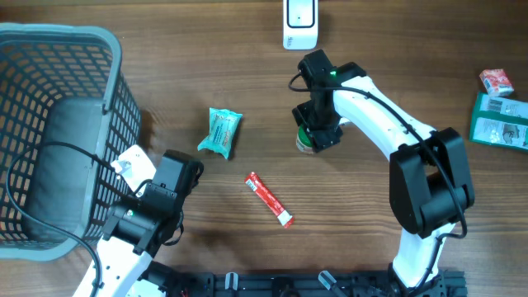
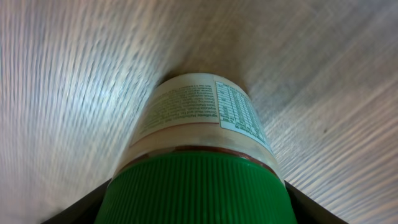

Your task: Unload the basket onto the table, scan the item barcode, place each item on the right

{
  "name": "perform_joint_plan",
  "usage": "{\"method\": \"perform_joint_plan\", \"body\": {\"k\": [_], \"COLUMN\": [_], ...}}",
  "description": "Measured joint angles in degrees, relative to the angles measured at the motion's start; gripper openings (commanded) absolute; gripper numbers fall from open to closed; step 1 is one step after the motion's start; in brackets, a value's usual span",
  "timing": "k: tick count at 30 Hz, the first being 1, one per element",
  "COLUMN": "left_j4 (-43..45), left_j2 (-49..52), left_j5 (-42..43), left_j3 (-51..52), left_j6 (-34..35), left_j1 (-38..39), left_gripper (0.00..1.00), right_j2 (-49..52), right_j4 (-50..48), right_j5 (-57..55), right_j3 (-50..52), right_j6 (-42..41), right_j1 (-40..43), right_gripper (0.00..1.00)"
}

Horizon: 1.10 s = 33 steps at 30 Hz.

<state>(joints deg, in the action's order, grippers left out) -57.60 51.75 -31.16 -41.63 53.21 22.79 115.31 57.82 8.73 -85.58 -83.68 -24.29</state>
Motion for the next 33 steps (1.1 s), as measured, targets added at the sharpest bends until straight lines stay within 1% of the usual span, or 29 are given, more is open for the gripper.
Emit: {"method": "perform_joint_plan", "body": {"k": [2, 4, 5, 7, 8, 9, 11, 13, 16, 18, 20, 21, 23, 24, 28, 29, 31, 33], "left_j4": [0.0, 0.0, 0.0, 0.0, 0.0, 0.0, 0.0, 0.0, 0.0, 0.0, 0.0, 0.0, 0.0, 0.0, 0.0, 0.0, 0.0, 0.0], "left_j2": [0.0, 0.0, 0.0, 0.0, 0.0, 0.0, 0.0, 0.0, 0.0, 0.0, 0.0, 0.0, 0.0, 0.0, 0.0, 0.0, 0.0, 0.0], "left_j5": [0.0, 0.0, 0.0, 0.0, 0.0, 0.0, 0.0, 0.0, 0.0, 0.0, 0.0, 0.0, 0.0, 0.0, 0.0, 0.0, 0.0, 0.0], "left_j3": [0.0, 0.0, 0.0, 0.0, 0.0, 0.0, 0.0, 0.0, 0.0, 0.0, 0.0, 0.0, 0.0, 0.0, 0.0, 0.0, 0.0, 0.0], "left_j6": [0.0, 0.0, 0.0, 0.0, 0.0, 0.0, 0.0, 0.0, 0.0, 0.0, 0.0, 0.0, 0.0, 0.0, 0.0, 0.0, 0.0, 0.0], "left_j1": [0.0, 0.0, 0.0, 0.0, 0.0, 0.0, 0.0, 0.0, 0.0, 0.0, 0.0, 0.0, 0.0, 0.0, 0.0, 0.0, 0.0, 0.0], "left_gripper": [1.00, 1.00, 1.00, 1.00, 1.00, 1.00, 1.00, 1.00, 1.00, 1.00, 1.00, 1.00, 1.00, 1.00, 1.00, 1.00, 1.00, 1.00], "right_j2": [0.0, 0.0, 0.0, 0.0, 0.0, 0.0, 0.0, 0.0, 0.0, 0.0, 0.0, -0.1, -0.1, -0.1, -0.1, -0.1, -0.1, -0.1], "right_j4": [-0.1, -0.5, -0.5, 2.2, 3.2, 4.1, 4.3, 5.4, 9.8, 13.9, 15.6, 17.0, 19.0, 19.3, 18.2, 16.8, 12.8, 9.9], "right_j5": [0.0, 0.1, 0.0, -0.2, -0.2, -0.3, -0.4, -0.4, -0.4, -0.1, 0.9, 2.0, 2.8, 2.9, 0.7, 0.0, -0.9, -1.1], "right_j3": [0.0, 0.0, 0.0, 0.0, 0.0, 0.0, 0.0, -0.2, -1.7, -5.9, -9.0, -11.9, -13.8, -14.0, -13.3, -12.3, -10.0, -8.0], "right_j6": [9.3, 21.7, 33.9, 52.1, 57.0, 64.3, 70.7, 73.4, 72.1, 67.1, 62.3, 56.3, 46.1, 39.6, 19.7, 16.0, 11.4, 9.1], "right_j1": [0.0, 0.0, 0.0, 0.0, 0.0, 0.0, 0.0, 0.0, 0.0, 0.0, 0.0, 0.0, 0.0, 0.0, 0.0, 0.0, 0.0, 0.0], "right_gripper": [0.73, 0.78, 0.84, 0.90, 0.93, 0.99, 1.00, 1.00, 1.00, 1.00, 1.00, 1.00, 1.00, 1.00, 1.00, 1.00, 1.00, 1.00]}}
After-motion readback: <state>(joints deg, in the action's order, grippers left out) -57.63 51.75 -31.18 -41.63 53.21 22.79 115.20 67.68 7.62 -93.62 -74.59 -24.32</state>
